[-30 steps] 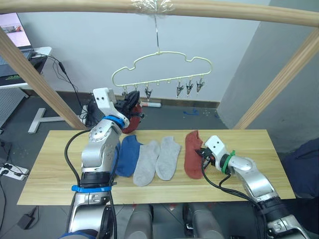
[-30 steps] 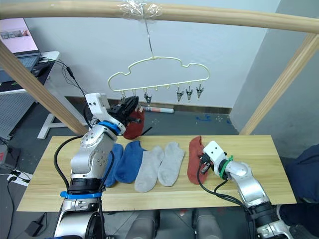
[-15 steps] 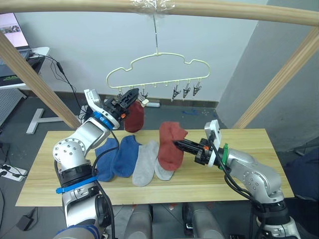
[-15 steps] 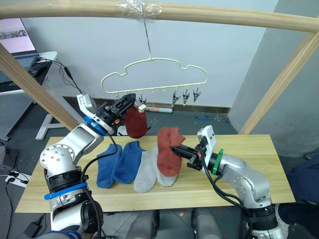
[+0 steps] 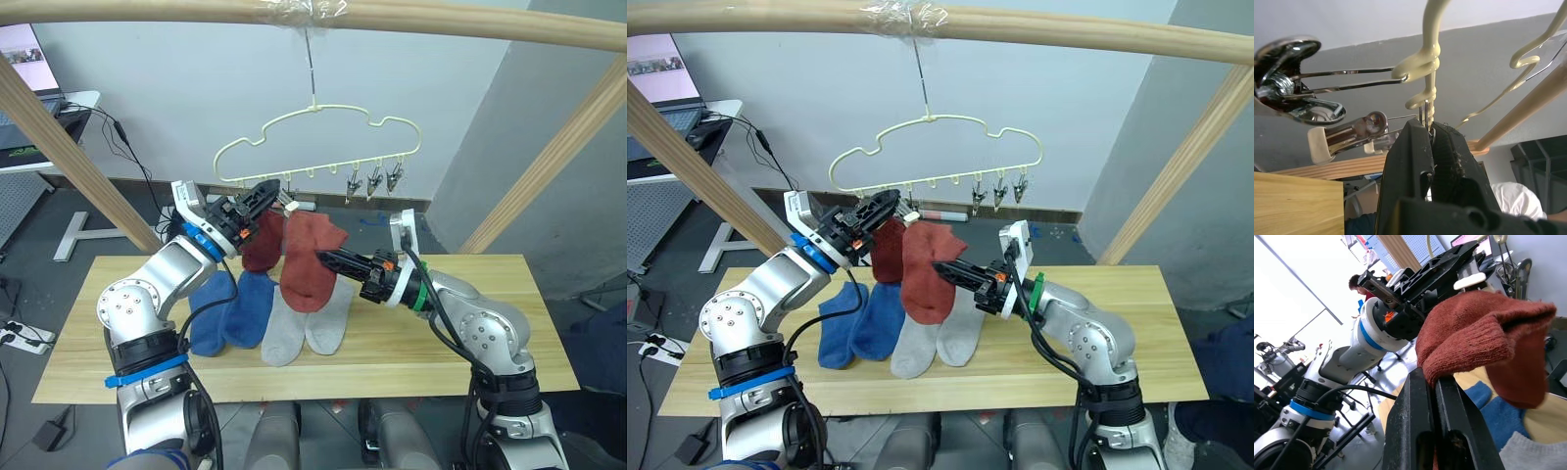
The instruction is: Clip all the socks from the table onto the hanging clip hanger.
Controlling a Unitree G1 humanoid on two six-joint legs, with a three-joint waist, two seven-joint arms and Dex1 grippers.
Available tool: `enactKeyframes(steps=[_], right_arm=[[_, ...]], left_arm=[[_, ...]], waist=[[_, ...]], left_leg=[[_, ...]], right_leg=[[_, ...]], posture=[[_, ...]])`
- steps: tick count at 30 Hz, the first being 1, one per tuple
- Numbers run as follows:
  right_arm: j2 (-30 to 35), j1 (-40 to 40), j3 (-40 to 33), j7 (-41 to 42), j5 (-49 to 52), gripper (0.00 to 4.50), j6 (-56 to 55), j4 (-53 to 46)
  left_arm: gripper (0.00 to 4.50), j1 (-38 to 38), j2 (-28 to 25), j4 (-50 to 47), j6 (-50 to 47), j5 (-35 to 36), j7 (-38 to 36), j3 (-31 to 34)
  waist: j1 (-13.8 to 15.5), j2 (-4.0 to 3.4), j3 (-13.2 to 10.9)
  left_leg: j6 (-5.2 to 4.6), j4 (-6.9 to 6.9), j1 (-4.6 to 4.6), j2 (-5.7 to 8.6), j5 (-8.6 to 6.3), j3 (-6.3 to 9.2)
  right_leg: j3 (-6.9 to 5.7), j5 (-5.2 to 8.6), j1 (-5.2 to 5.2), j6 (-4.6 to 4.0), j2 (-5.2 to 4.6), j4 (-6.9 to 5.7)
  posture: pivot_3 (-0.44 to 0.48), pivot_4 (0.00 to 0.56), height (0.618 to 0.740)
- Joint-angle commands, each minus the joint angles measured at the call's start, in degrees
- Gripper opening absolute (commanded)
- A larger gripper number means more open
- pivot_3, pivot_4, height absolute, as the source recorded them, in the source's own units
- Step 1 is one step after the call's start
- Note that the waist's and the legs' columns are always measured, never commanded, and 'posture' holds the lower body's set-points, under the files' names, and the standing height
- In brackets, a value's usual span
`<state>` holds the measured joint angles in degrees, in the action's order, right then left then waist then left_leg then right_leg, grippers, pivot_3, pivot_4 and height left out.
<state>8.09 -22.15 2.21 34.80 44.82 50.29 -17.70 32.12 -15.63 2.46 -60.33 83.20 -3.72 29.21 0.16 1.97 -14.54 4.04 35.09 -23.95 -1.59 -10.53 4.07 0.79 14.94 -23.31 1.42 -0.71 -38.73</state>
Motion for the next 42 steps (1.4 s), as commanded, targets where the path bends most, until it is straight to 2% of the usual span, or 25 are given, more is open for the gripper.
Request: enactKeyframes(steps=[1, 14, 19, 27, 29, 33, 34, 35, 42], right_arm=[[-0.78, -1.38, -0.50, -0.78, 2.84, 0.01, 0.04, -2.59], [0.04, -3.10, 2.99, 0.06, -1.76, 0.01, -4.89, 0.23], [-0.18, -4.11, 3.92, 0.50, -3.71, 0.01, -7.23, 2.35], [-0.99, -4.59, 4.19, 0.37, -4.22, 0.00, -7.72, 3.07], [-1.40, -4.61, 4.39, -0.21, -4.42, 0.00, -7.40, 3.42], [-2.39, -4.52, 5.88, -1.58, -5.09, 0.00, -5.67, 3.98], [-2.52, -4.44, 6.53, -1.79, -5.33, 0.44, -5.07, 4.00], [-2.51, -4.36, 7.06, -1.85, -5.45, 0.64, -4.55, 4.01], [1.82, -1.66, 12.71, -0.37, -10.34, 3.06, -4.99, 3.72]], left_arm=[[0.01, 0.40, -0.29, -3.53, 1.05, 3.06, -0.05, -0.80], [0.01, -0.62, -1.47, -4.91, 2.02, 4.76, -0.25, -2.66], [0.01, -1.44, -1.91, -6.02, 2.92, 2.70, -2.01, -3.58], [2.57, -2.48, -3.63, -6.22, 5.00, 0.56, -3.11, -4.40], [3.17, -2.95, -5.45, -6.36, 4.96, -1.51, -3.59, -4.97], [3.17, -4.22, -9.69, -7.40, 6.27, -7.07, -6.01, -5.71], [3.20, -4.60, -10.74, -7.78, 6.52, -8.04, -6.71, -5.62], [3.20, -4.96, -11.62, -8.10, 6.59, -8.83, -7.35, -5.70], [3.20, -8.20, -15.77, -11.14, 6.19, -11.84, -11.55, -6.05]], waist=[[-0.01, 0.00, 0.00], [0.17, -0.01, 0.00], [0.26, -0.01, -0.01], [0.30, -0.01, -0.01], [0.29, -0.01, -0.01], [0.22, -0.03, -0.02], [0.19, -0.03, -0.02], [0.20, -0.03, -0.02], [0.41, -0.04, -0.03]], left_leg=[[0.00, 0.00, 0.00, 0.00, 0.00, 0.00], [-0.01, -0.10, -0.07, -0.01, -0.01, 0.01], [-0.01, -0.12, -0.09, -0.01, -0.01, 0.00], [-0.01, -0.15, -0.10, -0.01, -0.01, -0.01], [-0.01, -0.15, -0.10, -0.02, -0.01, -0.01], [-0.01, -0.20, -0.09, -0.02, -0.01, -0.03], [-0.01, -0.22, -0.09, -0.03, -0.01, -0.04], [-0.01, -0.25, -0.10, -0.03, -0.01, -0.05], [0.00, -0.35, -0.13, -0.03, -0.01, -0.03]], right_leg=[[0.00, 0.00, 0.00, 0.00, 0.00, 0.00], [-0.01, 0.00, -0.04, 0.00, 0.00, 0.15], [-0.02, 0.01, -0.07, -0.01, -0.01, 0.17], [0.00, 0.01, -0.09, -0.01, -0.01, 0.20], [0.00, 0.01, -0.09, -0.01, 0.00, 0.20], [0.02, 0.03, -0.15, -0.04, 0.00, 0.19], [0.03, 0.04, -0.16, -0.06, 0.00, 0.19], [0.04, 0.06, -0.18, -0.10, 0.00, 0.18], [0.00, 0.12, -0.22, -0.19, -0.04, 0.23]], posture=[[0.098, 0.229, 0.740], [0.106, 0.236, 0.740], [0.108, 0.238, 0.740], [0.112, 0.239, 0.740], [0.113, 0.242, 0.740], [0.115, 0.243, 0.740], [0.118, 0.241, 0.740], [0.121, 0.239, 0.740], [0.132, 0.235, 0.740]])
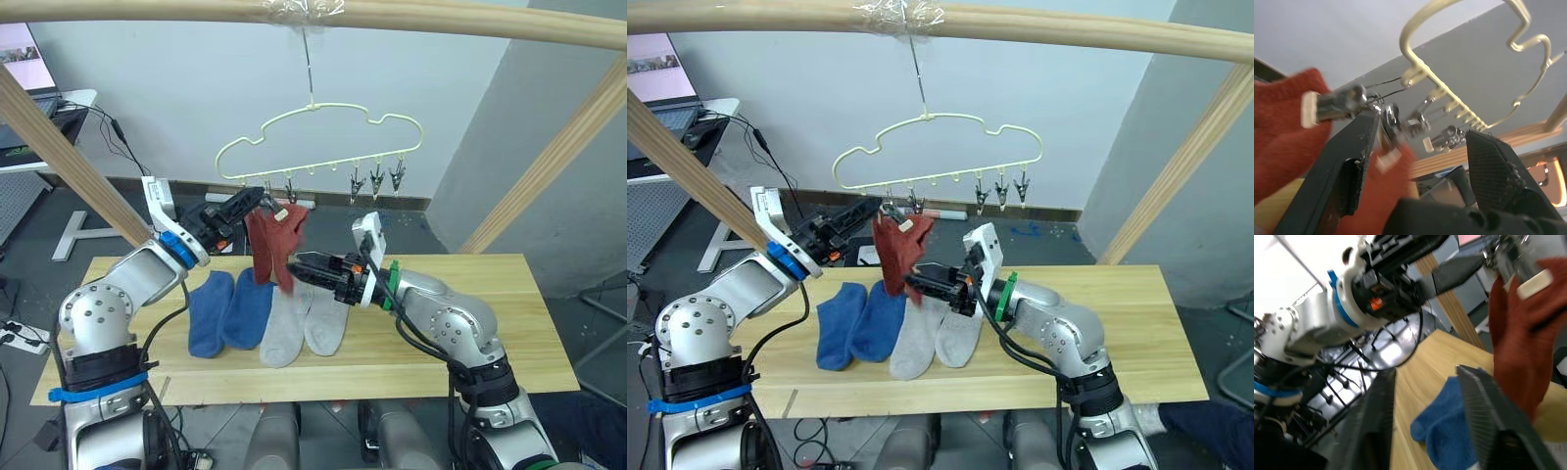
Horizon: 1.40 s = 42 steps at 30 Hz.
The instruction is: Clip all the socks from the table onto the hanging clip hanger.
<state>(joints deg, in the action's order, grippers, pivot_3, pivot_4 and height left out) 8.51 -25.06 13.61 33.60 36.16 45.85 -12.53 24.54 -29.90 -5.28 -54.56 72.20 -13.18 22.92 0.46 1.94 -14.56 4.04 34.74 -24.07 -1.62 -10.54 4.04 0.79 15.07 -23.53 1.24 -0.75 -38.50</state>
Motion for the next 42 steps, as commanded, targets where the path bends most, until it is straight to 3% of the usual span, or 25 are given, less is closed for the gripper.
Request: enactKeyframes(steps=[1, 4, 9, 15, 19, 23, 33, 38, 42], right_arm=[[2.33, 1.78, 1.60, 0.99, -2.46, 3.49, -0.92, -1.55], [5.09, 3.37, 1.64, 1.88, -4.25, 4.49, -2.42, -2.06], [8.75, 4.97, -0.18, 2.56, -6.43, 4.49, -4.76, -2.43], [12.12, 5.41, -3.78, 2.78, -7.08, 4.49, -6.54, -3.02], [11.91, 5.49, -5.53, 1.98, -6.97, 4.49, -6.37, -4.10], [11.46, 5.57, -6.20, 1.39, -6.52, 4.49, -5.45, -6.05], [10.94, 6.43, -7.87, -1.03, -5.17, 4.49, -2.64, -10.22], [11.06, 6.73, -8.27, -1.74, -4.85, 4.49, -2.34, -10.78], [10.88, 6.97, -8.45, -2.16, -4.88, 4.49, -2.29, -10.94]], left_arm=[[3.20, -1.06, -1.91, -3.92, 0.45, -1.35, -2.56, 0.08], [3.20, -2.87, -3.19, -6.10, 0.56, -3.83, -4.18, -1.29], [3.20, -5.38, -4.37, -10.42, 5.05, -13.29, -8.26, -6.94], [3.20, -4.47, 0.05, -11.88, 19.27, -30.74, -10.42, -17.88], [3.20, -0.82, 4.37, -6.04, 32.44, -45.32, -9.19, -24.67], [3.20, 4.41, 9.79, 3.87, 42.56, -54.70, -5.73, -26.32], [3.20, 13.28, 16.67, 21.81, 55.03, -63.48, -2.21, -25.18], [3.20, 15.82, 19.11, 26.60, 55.69, -60.44, -5.42, -22.99], [3.20, 16.90, 21.28, 26.47, 51.22, -53.36, -12.71, -20.69]], waist=[[0.21, 0.00, 0.00], [0.52, 0.00, 0.00], [0.87, -0.01, -0.01], [0.94, -0.01, -0.01], [0.94, -0.01, -0.01], [0.88, -0.01, -0.01], [0.38, -0.01, -0.01], [-0.09, -0.01, -0.01], [-0.49, -0.01, -0.01]], left_leg=[[0.00, 0.00, -0.03, 0.00, 0.00, 0.02], [0.00, 0.01, -0.07, 0.02, 0.00, 0.00], [0.00, -0.02, -0.09, 0.01, -0.01, 0.00], [0.00, -0.10, -0.28, 0.03, -0.01, 0.00], [-0.01, -0.09, -0.47, 0.04, -0.02, -0.01], [-0.01, -0.04, -0.52, 0.04, -0.01, 0.01], [-0.03, 0.10, -0.61, 0.06, -0.02, -0.01], [-0.03, 0.16, -0.62, 0.07, -0.01, 0.02], [-0.03, 0.17, -0.62, 0.07, -0.01, 0.02]], right_leg=[[-0.01, 0.00, -0.01, 0.00, -0.01, 0.02], [0.00, 0.00, -0.04, 0.00, -0.03, 0.04], [0.00, 0.00, -0.06, -0.01, -0.04, 0.11], [-0.02, -0.07, -0.06, 0.03, -0.04, 0.49], [-0.05, -0.10, -0.16, 0.08, -0.04, 0.58], [-0.09, -0.12, -0.21, 0.11, -0.01, 0.53], [-0.08, -0.18, -0.25, 0.21, 0.00, 0.52], [-0.12, -0.19, -0.25, 0.22, 0.00, 0.46], [-0.12, -0.19, -0.24, 0.23, 0.00, 0.45]], posture=[[0.132, 0.235, 0.740], [0.132, 0.235, 0.740], [0.122, 0.230, 0.740], [0.100, 0.228, 0.740], [0.088, 0.228, 0.740], [0.073, 0.231, 0.740], [0.033, 0.236, 0.740], [0.023, 0.239, 0.740], [0.021, 0.240, 0.740]])
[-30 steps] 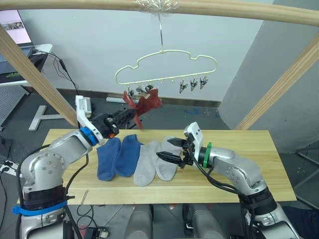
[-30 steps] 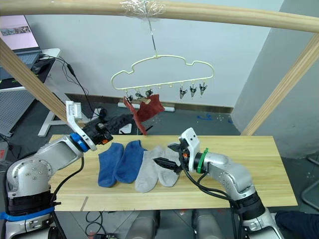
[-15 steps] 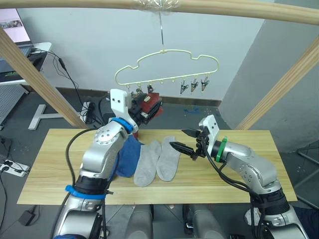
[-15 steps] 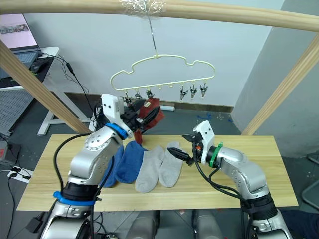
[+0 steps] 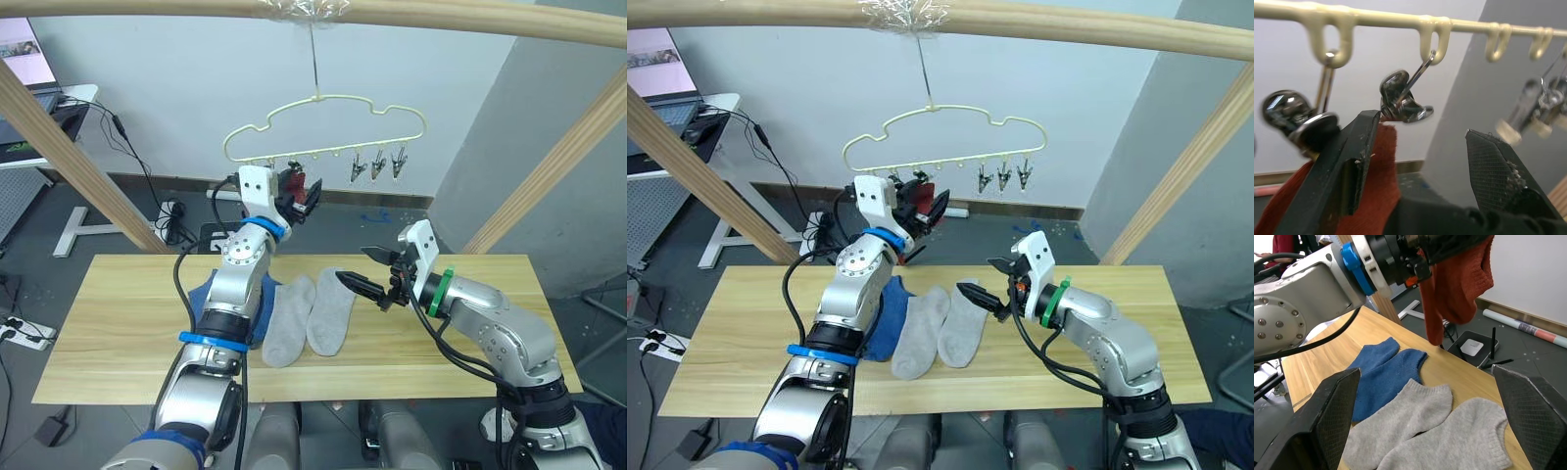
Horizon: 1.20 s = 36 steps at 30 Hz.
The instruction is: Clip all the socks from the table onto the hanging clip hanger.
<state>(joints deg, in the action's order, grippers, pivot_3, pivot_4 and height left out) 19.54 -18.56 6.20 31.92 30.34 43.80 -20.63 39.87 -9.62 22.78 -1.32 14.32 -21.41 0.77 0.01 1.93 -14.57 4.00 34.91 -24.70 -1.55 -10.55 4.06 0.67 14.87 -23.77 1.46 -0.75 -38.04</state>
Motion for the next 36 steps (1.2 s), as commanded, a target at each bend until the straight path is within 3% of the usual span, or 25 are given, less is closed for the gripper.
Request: enactKeyframes(steps=[1, 17, 27, 36], right_arm=[[-0.20, 0.54, -1.07, -0.59, 0.97, 4.49, -0.22, -2.91], [-0.07, 0.22, -1.76, -0.57, 0.87, 4.49, -0.90, -2.21], [0.15, 0.05, -1.84, -0.55, 0.75, 4.49, -0.94, -2.52], [0.11, -1.73, -4.41, 0.91, 5.59, 4.49, -2.69, -10.09]], left_arm=[[3.20, 1.67, 0.93, -1.83, -2.44, 4.62, -5.33, 1.42], [3.20, -6.63, 2.57, -16.37, -12.12, 5.05, -4.59, 0.98], [3.20, -3.94, 1.10, -11.31, -2.47, -2.18, 1.23, 2.43], [3.20, -2.18, -0.12, -6.97, 3.81, -5.42, 1.82, 1.99]], waist=[[-0.16, 0.00, 0.00], [-0.46, 0.00, 0.00], [-0.30, 0.00, 0.00], [-0.36, 0.00, 0.00]], left_leg=[[0.00, 0.00, 0.00, 0.00, 0.00, 0.00], [0.00, 0.06, 0.01, -0.02, 0.01, 0.04], [-0.01, 0.07, 0.02, -0.01, 0.01, 0.05], [-0.01, 0.07, 0.02, -0.01, 0.01, 0.05]], right_leg=[[-0.01, 0.00, 0.00, 0.00, 0.00, 0.00], [0.01, -0.01, 0.01, -0.01, 0.02, -0.09], [0.00, -0.03, 0.03, 0.00, 0.04, -0.09], [0.00, -0.03, 0.03, 0.00, 0.03, -0.07]], posture=[[0.021, 0.240, 0.740], [0.038, 0.243, 0.740], [0.033, 0.243, 0.740], [0.016, 0.248, 0.740]])
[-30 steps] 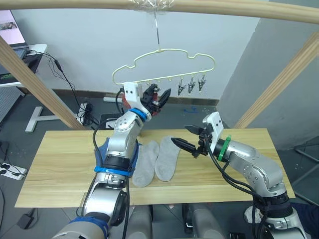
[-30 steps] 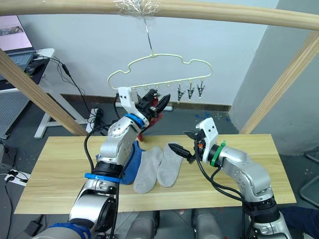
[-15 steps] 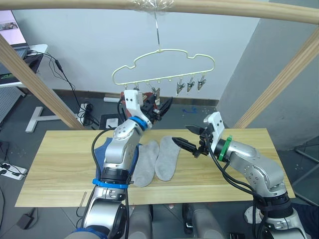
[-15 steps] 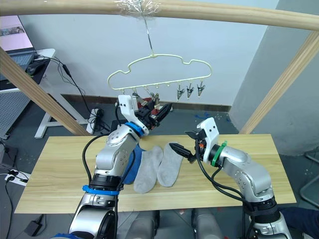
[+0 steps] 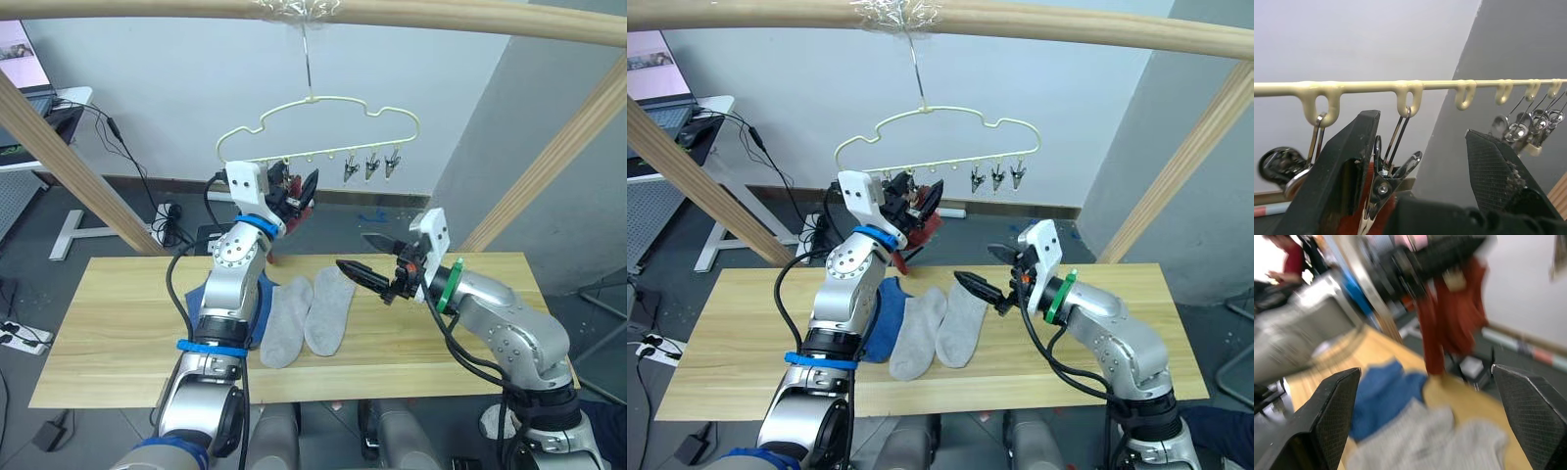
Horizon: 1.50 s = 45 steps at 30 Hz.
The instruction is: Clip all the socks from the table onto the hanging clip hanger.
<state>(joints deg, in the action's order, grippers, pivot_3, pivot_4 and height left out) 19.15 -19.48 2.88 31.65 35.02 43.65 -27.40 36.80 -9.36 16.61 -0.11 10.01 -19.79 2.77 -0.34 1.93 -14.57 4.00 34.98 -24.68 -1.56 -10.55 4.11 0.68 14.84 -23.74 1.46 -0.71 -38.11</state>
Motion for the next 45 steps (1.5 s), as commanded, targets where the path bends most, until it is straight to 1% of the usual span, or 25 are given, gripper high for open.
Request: enactKeyframes(steps=[1, 8, 16, 24, 30, 36, 45], right_arm=[[0.70, -1.01, -0.96, 1.41, 0.55, 4.49, -3.50, -3.66], [1.08, -2.90, 0.33, 1.48, -0.76, 4.49, -7.25, -4.38], [1.11, -2.86, 0.80, 0.95, -1.48, 4.49, -8.03, -3.16], [1.03, -3.33, 0.10, 0.61, -0.92, 4.49, -7.64, -2.95], [0.93, -3.43, 0.12, 0.53, -0.85, 4.49, -7.52, -2.93], [0.80, -3.38, 0.06, 0.39, -0.73, 4.49, -7.49, -2.98], [0.48, -3.45, 0.06, 0.11, -0.42, 4.49, -7.12, -3.23]], left_arm=[[3.20, 0.69, -0.55, -0.78, 3.05, -1.58, 0.19, -0.34], [3.20, 0.31, -0.41, -0.78, 3.48, -3.42, 1.71, -0.42], [3.20, -1.47, 1.66, -3.34, 2.52, -4.44, 5.32, -0.74], [3.20, -3.48, 3.47, -6.44, 0.06, -3.04, 4.00, -2.09], [3.20, -2.13, 2.73, -5.50, 0.66, -3.57, 3.51, -1.86], [3.20, -1.43, 0.53, -4.90, 2.85, -6.71, 3.14, -3.62], [3.20, -1.85, -0.50, -4.86, 3.84, -10.14, 3.88, -5.00]], waist=[[-0.03, 0.00, 0.00], [-0.09, 0.00, 0.00], [-0.07, 0.00, 0.00], [-0.05, 0.00, 0.00], [-0.06, 0.00, 0.00], [-0.06, 0.00, 0.00], [-0.09, 0.00, 0.00]], left_leg=[[0.00, 0.00, 0.00, 0.00, 0.00, 0.00], [0.00, 0.01, 0.01, 0.00, 0.00, 0.01], [0.00, 0.01, 0.01, 0.00, 0.00, 0.01], [0.01, 0.04, 0.02, 0.00, 0.01, 0.01], [0.00, 0.07, 0.03, 0.00, 0.01, 0.01], [0.00, 0.08, 0.05, 0.00, 0.01, 0.00], [0.00, 0.18, 0.15, 0.01, 0.02, 0.00]], right_leg=[[-0.01, 0.00, 0.00, 0.00, 0.00, 0.00], [-0.02, 0.00, 0.00, 0.00, 0.00, -0.03], [-0.01, -0.01, 0.00, -0.01, 0.00, -0.04], [-0.01, -0.02, 0.00, -0.03, 0.00, -0.09], [-0.01, -0.02, 0.00, -0.03, 0.00, -0.13], [0.00, -0.02, 0.00, -0.03, 0.00, -0.20], [0.04, 0.00, 0.00, -0.01, 0.00, -0.49]], posture=[[0.016, 0.248, 0.740], [0.019, 0.244, 0.740], [0.019, 0.243, 0.740], [0.017, 0.237, 0.740], [0.017, 0.237, 0.740], [0.018, 0.238, 0.740], [0.015, 0.238, 0.740]])
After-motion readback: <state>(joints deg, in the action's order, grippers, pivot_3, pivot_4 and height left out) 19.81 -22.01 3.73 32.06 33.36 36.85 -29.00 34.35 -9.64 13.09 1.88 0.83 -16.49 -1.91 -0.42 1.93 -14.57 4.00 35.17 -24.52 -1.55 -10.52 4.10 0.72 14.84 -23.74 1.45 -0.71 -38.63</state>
